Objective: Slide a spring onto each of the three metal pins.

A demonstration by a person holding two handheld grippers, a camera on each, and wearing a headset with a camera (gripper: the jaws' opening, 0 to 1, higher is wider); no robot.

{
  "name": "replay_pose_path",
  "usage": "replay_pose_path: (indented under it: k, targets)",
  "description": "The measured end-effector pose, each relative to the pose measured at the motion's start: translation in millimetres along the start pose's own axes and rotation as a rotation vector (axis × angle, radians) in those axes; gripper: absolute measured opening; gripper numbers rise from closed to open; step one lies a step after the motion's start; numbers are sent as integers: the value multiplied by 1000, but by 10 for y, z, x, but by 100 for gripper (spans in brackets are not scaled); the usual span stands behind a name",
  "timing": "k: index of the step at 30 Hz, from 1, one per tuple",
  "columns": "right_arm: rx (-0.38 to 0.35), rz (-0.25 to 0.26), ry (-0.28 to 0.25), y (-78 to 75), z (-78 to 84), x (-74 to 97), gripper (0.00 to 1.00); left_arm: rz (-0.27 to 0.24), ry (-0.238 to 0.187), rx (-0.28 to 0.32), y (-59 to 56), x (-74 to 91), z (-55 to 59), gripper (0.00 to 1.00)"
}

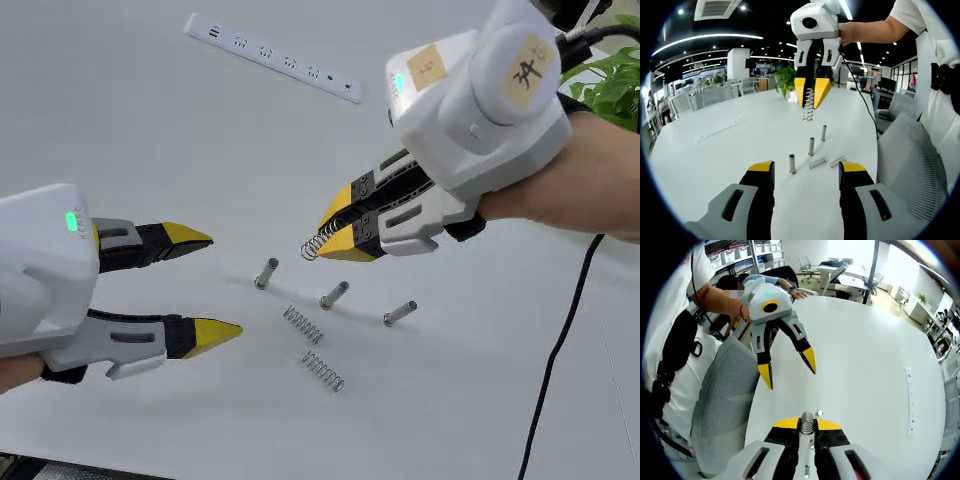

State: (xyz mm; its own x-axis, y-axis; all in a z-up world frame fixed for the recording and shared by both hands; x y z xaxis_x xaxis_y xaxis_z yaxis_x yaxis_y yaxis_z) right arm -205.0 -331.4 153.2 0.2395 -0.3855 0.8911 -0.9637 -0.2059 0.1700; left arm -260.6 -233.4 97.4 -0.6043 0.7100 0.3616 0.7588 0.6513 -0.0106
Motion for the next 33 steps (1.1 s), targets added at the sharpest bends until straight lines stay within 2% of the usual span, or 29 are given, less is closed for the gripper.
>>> replay_pose_path:
  k: [6,12,15,25,29,33]
  targets:
    - [6,20,42,-104,-8,-118,7,-16,2,0,71,-9,53,61]
    - [-1,27,77,-184,62,-276,7,-6,5,0,118,-40,134,70]
    - [-17,26,76,-213,76,-337,7,4,2,1,124,-51,166,74]
    - [-37,34,99,-299,131,-501,7,46,-13,20,59,-81,254,88]
    - [-44,33,103,-310,152,-541,7,57,-3,34,28,-87,283,89]
    - [-51,36,106,-329,172,-572,7,66,-18,31,-2,-86,277,91]
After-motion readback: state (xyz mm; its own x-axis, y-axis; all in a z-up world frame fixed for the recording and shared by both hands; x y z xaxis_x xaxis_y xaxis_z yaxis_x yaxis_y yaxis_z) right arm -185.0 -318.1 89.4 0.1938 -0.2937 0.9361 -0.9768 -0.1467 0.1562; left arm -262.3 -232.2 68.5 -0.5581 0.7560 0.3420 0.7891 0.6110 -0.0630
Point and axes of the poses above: the centre of the closed fingertips' face, and the gripper's own axes: x roughly backward along the fingers, y roughly to its left, z roughly out of its underside, the point moved 4 cm from there along x, roughly backward along the fingers, and after that the axes turned 8 degrees about -z, right-handed, at the moved point
